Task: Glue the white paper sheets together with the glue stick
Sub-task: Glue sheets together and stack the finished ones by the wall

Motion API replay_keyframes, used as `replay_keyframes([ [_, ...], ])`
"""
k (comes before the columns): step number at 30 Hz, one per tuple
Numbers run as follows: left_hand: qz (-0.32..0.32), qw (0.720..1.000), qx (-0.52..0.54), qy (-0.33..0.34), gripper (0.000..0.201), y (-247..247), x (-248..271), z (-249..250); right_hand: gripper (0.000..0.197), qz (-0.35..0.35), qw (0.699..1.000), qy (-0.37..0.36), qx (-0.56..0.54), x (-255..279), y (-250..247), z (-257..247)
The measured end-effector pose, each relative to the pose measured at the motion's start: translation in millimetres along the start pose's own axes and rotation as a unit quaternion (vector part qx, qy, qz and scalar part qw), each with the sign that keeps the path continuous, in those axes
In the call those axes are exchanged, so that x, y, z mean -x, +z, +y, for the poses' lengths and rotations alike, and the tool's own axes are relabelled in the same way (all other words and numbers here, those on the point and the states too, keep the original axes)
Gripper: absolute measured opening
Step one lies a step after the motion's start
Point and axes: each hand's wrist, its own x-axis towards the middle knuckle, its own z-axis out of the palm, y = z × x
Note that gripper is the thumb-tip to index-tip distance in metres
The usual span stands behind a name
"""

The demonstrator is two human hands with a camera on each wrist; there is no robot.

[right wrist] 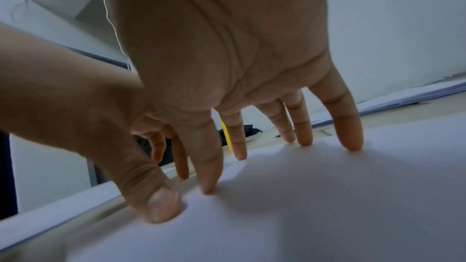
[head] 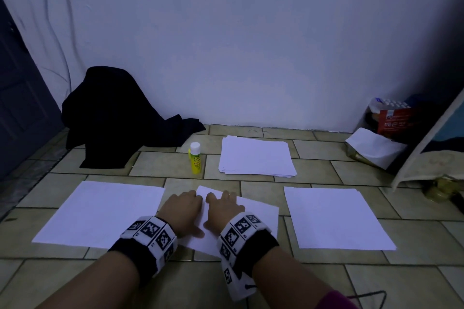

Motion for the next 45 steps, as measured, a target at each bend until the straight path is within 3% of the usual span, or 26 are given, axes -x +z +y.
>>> replay_keyframes([
  [3, -0.008, 0.999, 0.048, -0.016, 0.100, 11.2, -1.8, -6.7, 0.061, -0.015, 0.999, -0.026, 0.019, -2.6, 3.3, -3.2],
  [5, -0.058, 0.996, 0.065, -0.016, 0.116, 19.6, -2.7, -10.5, 0.072, -0.018, 0.998, -0.044, 0.032, -3.4, 3.1, -4.1],
  [12, -0.101, 0.994, 0.042, -0.032, 0.119, 27.2, -5.4, -13.8, 0.078, -0.106, 0.986, -0.120, 0.055, -1.6, -10.2, 21.9],
  [19, -0.105, 0.994, 0.039, -0.021, 0.121, 30.6, -7.4, -18.5, 0.085, -0.110, 0.992, -0.041, 0.045, 0.5, -27.8, 90.4],
  [24, -0.127, 0.990, 0.058, 0.001, 0.152, 21.2, -7.1, -28.2, 0.102, -0.101, 0.993, -0.013, 0.053, 1.2, -30.8, 105.3],
  [28, -0.086, 0.996, 0.028, -0.021, 0.098, 9.7, -4.3, -18.4, 0.107, -0.029, 0.999, 0.025, 0.001, 3.1, -29.8, 97.3],
  [31, 0.006, 0.999, 0.005, -0.037, 0.079, 5.2, -7.0, -10.2, 0.085, 0.014, 0.998, 0.033, 0.049, 8.6, -31.0, 88.0],
  [34, 0.062, 0.997, 0.037, 0.039, 0.050, 6.2, -7.0, 3.5, 0.061, -0.011, 0.997, 0.036, 0.074, 10.2, -32.3, 77.5],
  [36, 0.058, 0.992, 0.057, 0.092, 0.046, 9.8, -7.7, 12.2, 0.041, -0.013, 0.998, 0.042, 0.053, 8.9, -29.6, 69.3],
  [39, 0.037, 0.994, 0.070, 0.082, 0.042, 6.3, -8.2, 15.2, 0.037, 0.011, 0.999, 0.049, 0.012, 6.2, -23.0, 55.4],
  [42, 0.022, 0.995, 0.065, 0.078, 0.029, 3.0, -7.6, 14.0, 0.048, 0.010, 0.999, 0.026, -0.027, 5.5, -13.4, 39.9],
  [45, 0.020, 0.996, 0.066, 0.062, 0.053, 7.6, -8.0, 10.7, 0.062, -0.006, 0.999, -0.010, -0.042, 2.1, -1.4, 23.6],
])
